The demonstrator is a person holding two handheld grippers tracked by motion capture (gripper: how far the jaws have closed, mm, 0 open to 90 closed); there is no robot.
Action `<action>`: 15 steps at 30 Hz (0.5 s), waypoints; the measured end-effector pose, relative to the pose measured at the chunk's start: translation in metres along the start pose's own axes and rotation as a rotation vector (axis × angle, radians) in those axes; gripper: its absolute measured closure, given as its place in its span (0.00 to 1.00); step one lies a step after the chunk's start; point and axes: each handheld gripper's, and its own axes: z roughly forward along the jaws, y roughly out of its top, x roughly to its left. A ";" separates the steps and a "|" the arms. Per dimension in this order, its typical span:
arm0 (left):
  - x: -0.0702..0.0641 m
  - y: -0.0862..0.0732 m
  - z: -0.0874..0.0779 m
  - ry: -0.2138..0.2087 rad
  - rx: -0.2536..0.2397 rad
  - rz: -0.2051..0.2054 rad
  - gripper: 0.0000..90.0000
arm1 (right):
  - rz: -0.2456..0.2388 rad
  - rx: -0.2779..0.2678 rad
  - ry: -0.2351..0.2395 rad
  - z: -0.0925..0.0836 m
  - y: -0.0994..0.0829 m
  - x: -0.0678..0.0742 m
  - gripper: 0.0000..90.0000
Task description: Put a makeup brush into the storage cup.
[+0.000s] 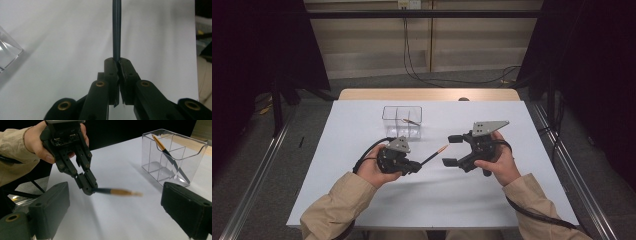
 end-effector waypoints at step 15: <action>-0.002 -0.009 0.002 0.013 -0.220 -0.076 0.95 | 0.014 -0.024 -0.006 0.000 0.000 0.000 0.09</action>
